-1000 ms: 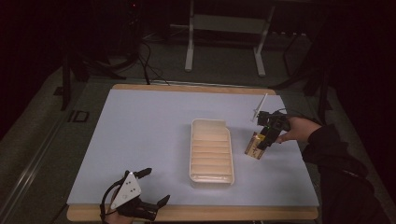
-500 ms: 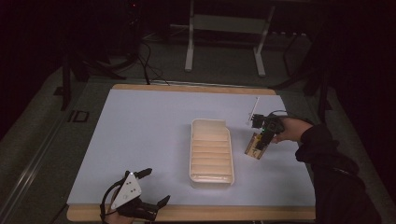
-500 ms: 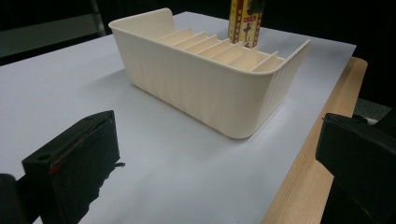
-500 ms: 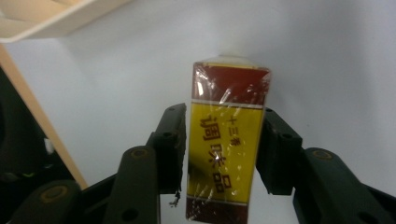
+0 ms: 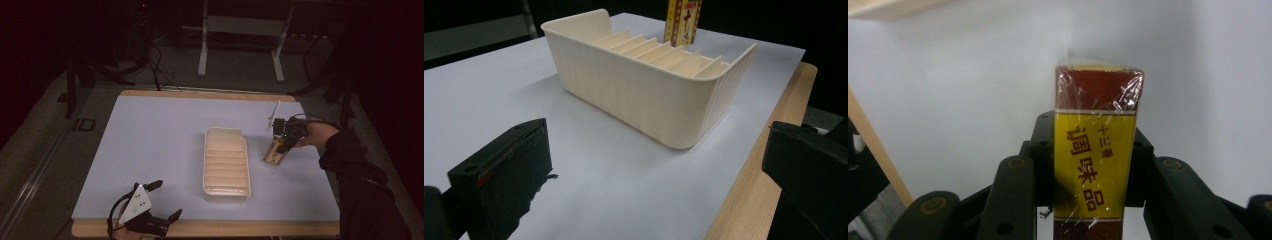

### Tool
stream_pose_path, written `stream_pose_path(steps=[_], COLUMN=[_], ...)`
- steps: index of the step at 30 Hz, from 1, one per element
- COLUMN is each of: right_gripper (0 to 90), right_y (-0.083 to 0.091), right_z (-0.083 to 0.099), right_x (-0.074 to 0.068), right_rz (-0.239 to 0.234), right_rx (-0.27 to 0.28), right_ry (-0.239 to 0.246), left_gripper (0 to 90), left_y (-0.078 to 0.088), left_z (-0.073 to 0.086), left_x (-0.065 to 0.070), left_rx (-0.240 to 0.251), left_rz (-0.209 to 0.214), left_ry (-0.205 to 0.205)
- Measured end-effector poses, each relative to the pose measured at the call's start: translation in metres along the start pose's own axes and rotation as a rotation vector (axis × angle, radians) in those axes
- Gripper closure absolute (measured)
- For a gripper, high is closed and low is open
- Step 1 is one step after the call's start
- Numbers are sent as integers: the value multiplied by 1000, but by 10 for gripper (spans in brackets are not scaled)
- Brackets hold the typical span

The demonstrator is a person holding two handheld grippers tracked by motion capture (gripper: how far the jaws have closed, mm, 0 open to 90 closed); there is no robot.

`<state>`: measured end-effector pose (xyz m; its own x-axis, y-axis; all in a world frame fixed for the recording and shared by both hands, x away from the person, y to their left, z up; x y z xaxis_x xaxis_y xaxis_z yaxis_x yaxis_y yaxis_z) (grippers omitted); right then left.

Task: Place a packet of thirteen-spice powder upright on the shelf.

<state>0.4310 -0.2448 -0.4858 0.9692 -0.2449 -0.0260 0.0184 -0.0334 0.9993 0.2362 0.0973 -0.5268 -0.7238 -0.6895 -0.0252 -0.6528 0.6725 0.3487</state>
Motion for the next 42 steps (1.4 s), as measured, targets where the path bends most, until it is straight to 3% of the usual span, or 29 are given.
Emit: stream_pose_path(steps=[7, 12, 16, 26, 34, 42], right_gripper=[679, 679, 680, 680, 680, 680], right_y=[19, 37, 47, 69, 86, 90], right_z=[-7, -13, -17, -31, -56, -88], right_x=[-8, -14, -18, -23, -31, -33], right_rz=[1, -3, 7, 27, 31, 44], right_rx=[42, 114, 137, 210, 291, 368], right_ry=[61, 93, 132, 182, 252, 328], left_gripper=[0, 0, 0, 0, 0, 0], left_y=[0, 0, 0, 1, 1, 4], left_z=[0, 0, 0, 0, 0, 0], left_x=[0, 0, 0, 0, 1, 1], left_rx=[-1, 0, 0, 1, 0, 3], left_rz=[1, 2, 2, -1, 1, -2], left_ry=[-1, -1, 0, 0, -4, -2])
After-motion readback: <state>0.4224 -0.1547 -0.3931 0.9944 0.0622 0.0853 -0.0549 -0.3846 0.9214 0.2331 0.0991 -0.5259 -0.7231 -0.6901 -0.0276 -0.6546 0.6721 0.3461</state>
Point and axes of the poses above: each handheld gripper's, and its own axes: y roughly backward along the jaws, z roughly out of its underside, x roughly to its right, the point moved 9 cm from there along -y, roughly forward along the jaws, and after that the axes turned 3 degrees about -z, right-handed, at the moved point
